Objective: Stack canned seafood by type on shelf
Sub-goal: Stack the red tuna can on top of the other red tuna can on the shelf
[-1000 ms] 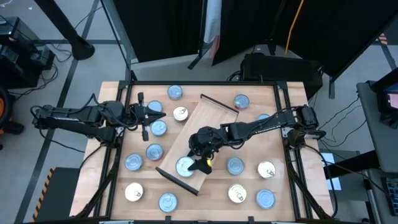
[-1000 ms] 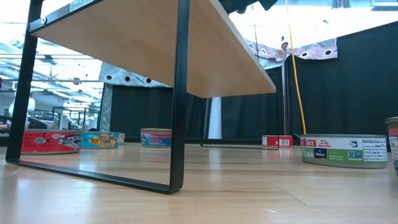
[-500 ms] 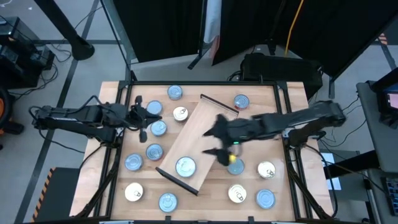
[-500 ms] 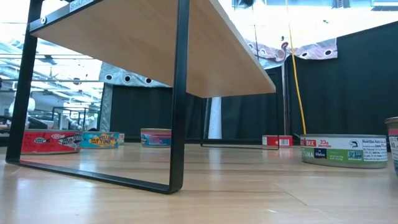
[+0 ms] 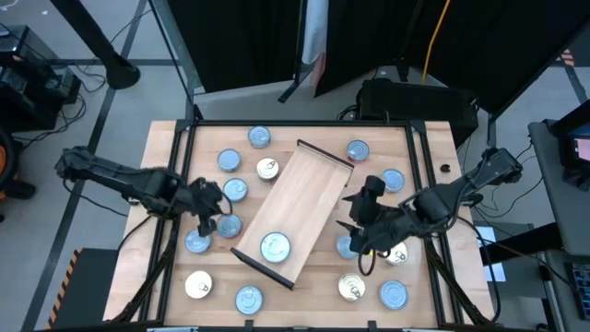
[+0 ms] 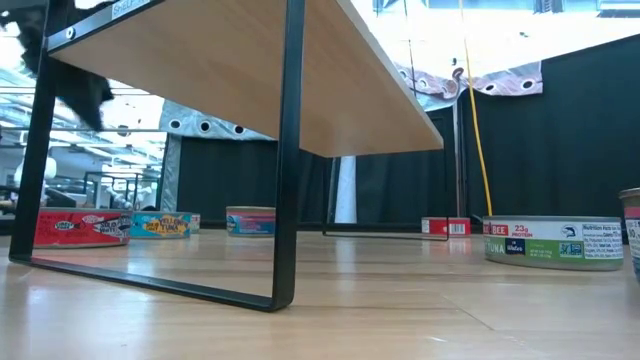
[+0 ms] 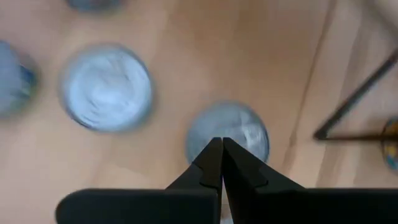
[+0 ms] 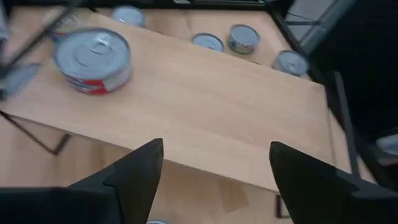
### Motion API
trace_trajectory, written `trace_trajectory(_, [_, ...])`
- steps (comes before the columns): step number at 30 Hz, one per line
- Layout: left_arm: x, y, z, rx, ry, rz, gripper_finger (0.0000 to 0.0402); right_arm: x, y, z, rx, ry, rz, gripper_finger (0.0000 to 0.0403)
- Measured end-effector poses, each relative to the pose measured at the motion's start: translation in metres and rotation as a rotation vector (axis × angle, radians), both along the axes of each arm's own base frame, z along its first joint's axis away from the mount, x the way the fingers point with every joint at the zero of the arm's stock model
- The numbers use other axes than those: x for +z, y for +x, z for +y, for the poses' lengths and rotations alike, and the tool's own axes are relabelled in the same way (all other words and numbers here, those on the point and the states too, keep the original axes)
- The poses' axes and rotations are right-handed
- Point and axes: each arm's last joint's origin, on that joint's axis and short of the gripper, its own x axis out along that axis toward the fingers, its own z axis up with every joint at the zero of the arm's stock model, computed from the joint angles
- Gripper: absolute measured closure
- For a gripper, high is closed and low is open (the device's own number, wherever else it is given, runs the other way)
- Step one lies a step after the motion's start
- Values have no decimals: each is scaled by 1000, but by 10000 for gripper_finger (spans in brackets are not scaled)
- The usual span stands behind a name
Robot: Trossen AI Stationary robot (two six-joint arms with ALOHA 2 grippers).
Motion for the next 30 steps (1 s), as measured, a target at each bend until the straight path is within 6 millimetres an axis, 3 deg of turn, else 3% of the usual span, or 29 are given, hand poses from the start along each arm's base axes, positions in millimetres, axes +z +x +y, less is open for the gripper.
trace_trajectory(5, [-32,4,-12,90,-29,146,389,-8,1,4,27,-79,59,145])
trace_trajectory(16, [-64,19,-28,88,57,313,389,-2,-4,0,55,-118,66,224])
trace_trajectory(25, [-72,24,-32,86,95,355,389,-2,-4,0,59,-121,68,268])
trace_trajectory(30, [-64,21,-33,77,119,312,398,-3,-4,0,60,-119,69,279])
